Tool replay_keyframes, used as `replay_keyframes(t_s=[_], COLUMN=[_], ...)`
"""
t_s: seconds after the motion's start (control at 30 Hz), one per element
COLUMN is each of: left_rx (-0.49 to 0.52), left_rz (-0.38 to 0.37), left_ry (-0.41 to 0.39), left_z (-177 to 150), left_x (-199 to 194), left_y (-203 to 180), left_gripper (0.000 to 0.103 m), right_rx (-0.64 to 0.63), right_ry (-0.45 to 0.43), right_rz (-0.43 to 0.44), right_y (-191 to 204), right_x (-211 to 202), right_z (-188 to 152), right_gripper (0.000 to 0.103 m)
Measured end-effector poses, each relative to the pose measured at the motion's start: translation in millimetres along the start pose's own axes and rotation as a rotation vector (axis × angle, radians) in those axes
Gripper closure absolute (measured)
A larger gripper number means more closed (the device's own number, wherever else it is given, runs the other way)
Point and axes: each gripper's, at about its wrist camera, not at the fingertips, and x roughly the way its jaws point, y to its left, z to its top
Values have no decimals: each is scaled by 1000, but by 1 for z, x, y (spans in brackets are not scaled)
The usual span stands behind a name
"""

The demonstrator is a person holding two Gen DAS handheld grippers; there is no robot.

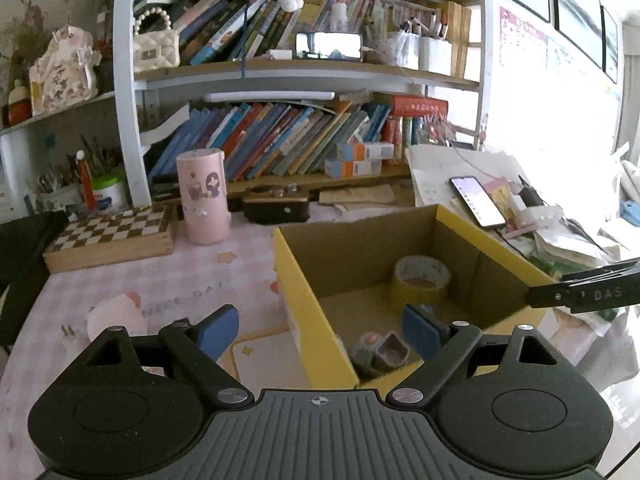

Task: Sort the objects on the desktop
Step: 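Withdraw both tools from the box back toward the table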

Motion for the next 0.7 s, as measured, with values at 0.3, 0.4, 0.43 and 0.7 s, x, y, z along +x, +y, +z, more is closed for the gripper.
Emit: replay_keyframes(t_s=[0.3,0.4,0.43,0.7], left_rx=[17,23,24,17], left_rz=[-23,-31,-32,-36], left_ry=[46,68,75,107], left_z=[-23,-31,-34,-53], left_x=[-10,-13,-14,-29], left_y=[16,23,25,45], left_gripper=[12,12,12,12], right_rx=[63,53,52,87], right_ry=[60,78,80,92], right_rz=[-29,-34,-35,-51], right_y=[23,39,44,84], right_x=[-10,-11,-12,-17], right_z=[-34,-44,-47,-70], right_gripper=[42,41,41,37])
